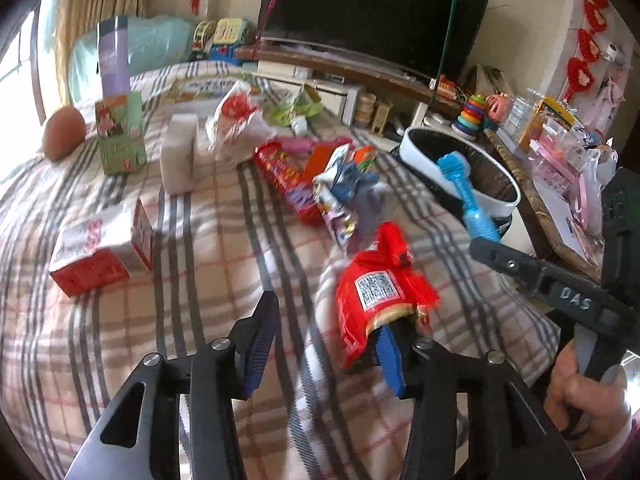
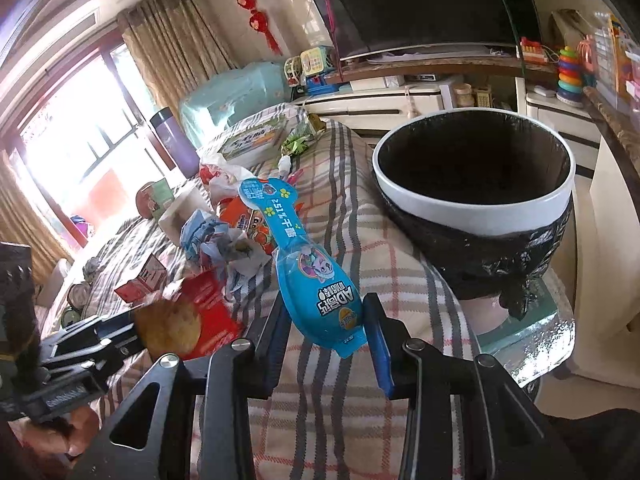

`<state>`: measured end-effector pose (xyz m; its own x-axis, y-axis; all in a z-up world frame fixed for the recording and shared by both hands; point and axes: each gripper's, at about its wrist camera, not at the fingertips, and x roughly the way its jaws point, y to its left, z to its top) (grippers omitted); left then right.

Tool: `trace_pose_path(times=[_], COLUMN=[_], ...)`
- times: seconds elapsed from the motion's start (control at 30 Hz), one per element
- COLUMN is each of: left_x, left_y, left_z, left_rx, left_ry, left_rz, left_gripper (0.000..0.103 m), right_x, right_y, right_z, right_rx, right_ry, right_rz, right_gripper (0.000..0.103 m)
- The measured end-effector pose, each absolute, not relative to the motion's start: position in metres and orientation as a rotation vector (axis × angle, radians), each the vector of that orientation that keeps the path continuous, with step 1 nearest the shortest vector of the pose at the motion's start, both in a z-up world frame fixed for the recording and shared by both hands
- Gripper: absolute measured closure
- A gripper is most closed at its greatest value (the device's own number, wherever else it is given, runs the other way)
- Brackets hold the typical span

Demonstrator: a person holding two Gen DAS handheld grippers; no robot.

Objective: Collect trash
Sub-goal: 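Carry both packets over the trash bin and open both tools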

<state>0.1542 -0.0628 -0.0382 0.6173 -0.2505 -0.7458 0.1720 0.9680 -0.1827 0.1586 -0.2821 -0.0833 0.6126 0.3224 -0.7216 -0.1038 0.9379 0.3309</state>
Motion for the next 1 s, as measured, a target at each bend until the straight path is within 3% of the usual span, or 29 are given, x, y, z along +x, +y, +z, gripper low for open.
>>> trace_pose_path(times=[0.03,0.07,0.43,0.5,0.53,0.57,1.0], left_x=[0.155,0.157,0.152,0.156,0.157,0.159,0.19], left_y=[-0.063,-0.064,-0.089,-0.093,-0.092,-0.093,-0.117], left_z=[-0.04,-0.042,-0.02,-0.022,-0.023,-0.024,-0.021], left_rx=[-0.102,-0.106,-0.084,-0.081,-0.081,-0.079,-0.057], left_ry=[0.879,0.891,0.825,0.829,0.83,0.832,0.828], left_rz=[-0.251,-0.266,-0.369,-0.382,-0.386,-0.388,-0.394], left_gripper=[0.086,0.101,0.103,0.103,0.103,0.103,0.103], right_x=[0.158,0.158,0.154,0.153,0.153,0.154,0.16], right_y=[-0.282,-0.282,-0.288,-0.291,-0.293,-0.294,-0.314], right_z=[-0.084,-0.084,-0.075,-0.073,-0.072,-0.072,-0.075], right_rx=[0.268,0.267,0.276,0.279,0.281,0.283,0.301], right_ry=[0.881,0.882,0.86,0.855,0.854,0.857,0.861], right_rz=[0.249,0.248,0.237,0.233,0.23,0.227,0.208], right_gripper=[0.066,0.067,0.07,0.074,0.086,0.089,0.089])
